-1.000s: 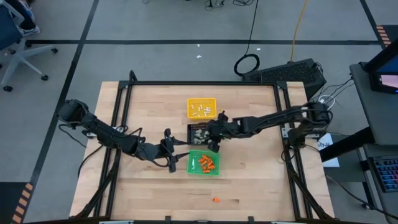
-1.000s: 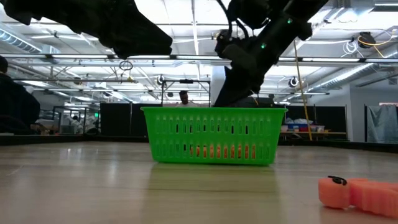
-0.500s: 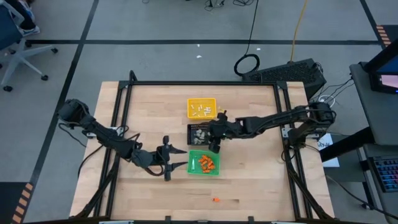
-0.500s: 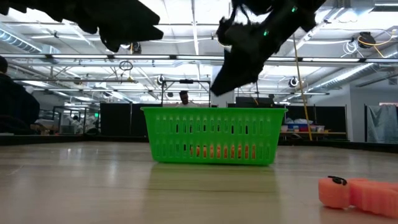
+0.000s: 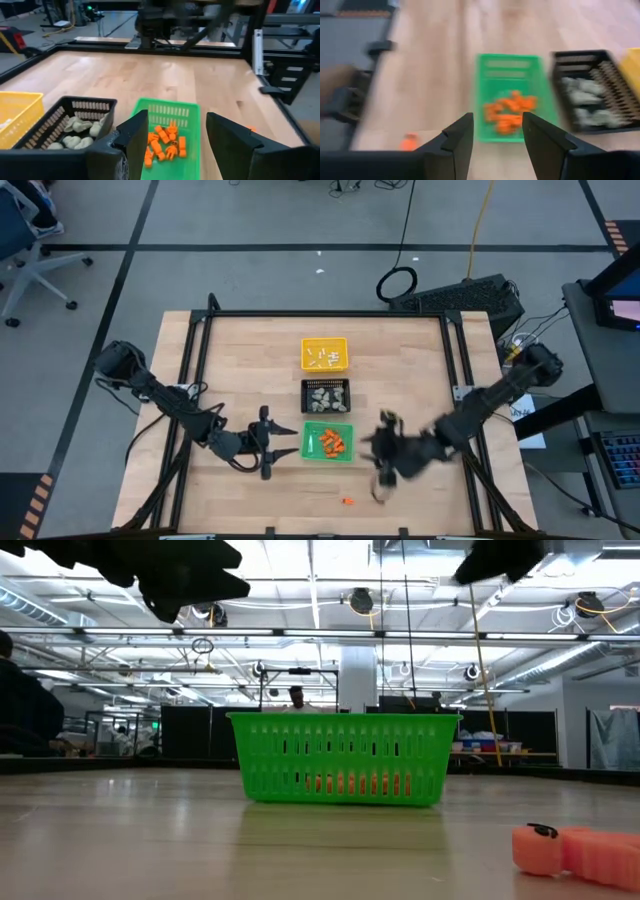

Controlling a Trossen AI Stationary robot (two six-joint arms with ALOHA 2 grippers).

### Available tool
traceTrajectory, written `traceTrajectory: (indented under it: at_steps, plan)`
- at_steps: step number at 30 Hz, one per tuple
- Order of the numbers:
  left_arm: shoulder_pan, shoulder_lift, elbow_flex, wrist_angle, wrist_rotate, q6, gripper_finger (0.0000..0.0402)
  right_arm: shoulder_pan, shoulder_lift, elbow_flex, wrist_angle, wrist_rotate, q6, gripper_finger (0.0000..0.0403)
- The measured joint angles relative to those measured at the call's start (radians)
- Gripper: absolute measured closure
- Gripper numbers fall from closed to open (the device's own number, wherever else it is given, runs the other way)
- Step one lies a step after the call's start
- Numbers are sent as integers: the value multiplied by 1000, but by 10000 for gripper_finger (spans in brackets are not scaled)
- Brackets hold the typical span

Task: Sort Halloween decoration
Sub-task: Put the orange skeleton toy into the green basket

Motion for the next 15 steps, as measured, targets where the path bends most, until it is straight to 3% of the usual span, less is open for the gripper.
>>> traceTrajectory:
  at_steps: [7, 15]
  plan:
    - [2, 5, 0, 3, -22, -23, 201, 209, 148, 0, 138, 130, 134, 249]
    - [-7, 20, 1, 6, -22, -63, 201, 261, 327, 0, 320, 147, 204, 250]
